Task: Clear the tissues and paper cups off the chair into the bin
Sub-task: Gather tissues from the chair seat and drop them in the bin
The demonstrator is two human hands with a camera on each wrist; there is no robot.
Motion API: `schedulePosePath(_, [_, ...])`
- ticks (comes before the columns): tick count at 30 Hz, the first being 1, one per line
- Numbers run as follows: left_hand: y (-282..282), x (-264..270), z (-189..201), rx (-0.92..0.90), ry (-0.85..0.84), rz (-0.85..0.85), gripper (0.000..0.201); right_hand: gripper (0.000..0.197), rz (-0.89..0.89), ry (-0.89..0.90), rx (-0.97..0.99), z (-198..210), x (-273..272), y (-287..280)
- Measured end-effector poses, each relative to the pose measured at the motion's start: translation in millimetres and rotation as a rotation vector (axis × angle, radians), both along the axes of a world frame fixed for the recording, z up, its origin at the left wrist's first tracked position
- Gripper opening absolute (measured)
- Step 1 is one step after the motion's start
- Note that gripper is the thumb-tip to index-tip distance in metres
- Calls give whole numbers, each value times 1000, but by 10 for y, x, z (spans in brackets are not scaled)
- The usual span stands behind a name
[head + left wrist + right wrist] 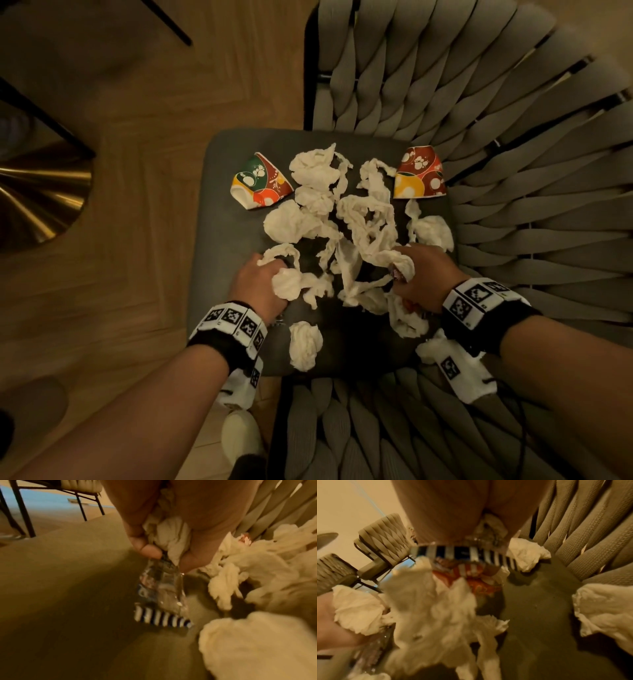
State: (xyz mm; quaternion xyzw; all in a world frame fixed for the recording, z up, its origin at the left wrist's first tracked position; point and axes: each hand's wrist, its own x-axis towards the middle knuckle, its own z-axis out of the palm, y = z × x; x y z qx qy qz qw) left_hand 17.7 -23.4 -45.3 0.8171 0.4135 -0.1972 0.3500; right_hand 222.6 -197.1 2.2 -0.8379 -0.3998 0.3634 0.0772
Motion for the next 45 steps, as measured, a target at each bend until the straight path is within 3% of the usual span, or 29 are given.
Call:
schedulePosePath(6, [31,-318,588,-109,-208,155,50,15,-94,-83,101,669,-23,-52])
schedulePosePath(13, [79,-851,1313,-57,-377,200,64,23,-189,-160,206,1724,-49,-164])
schedulePosePath(20, [31,-1311,2255,0,-574,295,50,27,-140,-255,317,2709,-150,-183])
schedulePosePath(24, [7,-1692,2732,140,-562,322,46,16,-41,-273,383,3258,-299,-145])
schedulePosePath(29, [-87,-2242,3222,338,-496,351,47,23,74,-245,484,3808,-633,21])
schedulePosePath(35, [-303,-3182,3598,438,-416,471,48,25,217,-249,522,4090,-1362,418])
schedulePosePath(40, [-514,-4149,3706,417,-429,735,65,17,284,-258,536,4039,-2347,801])
schedulePosePath(43, [-611,-4890,3627,399,-418,1063,49,19,287,-212,512,3957,-3054,1040])
schedulePosePath(45, [-650,-5437,3541,310,-376,1231,61,18,280,-177,499,3931,-3567,1197])
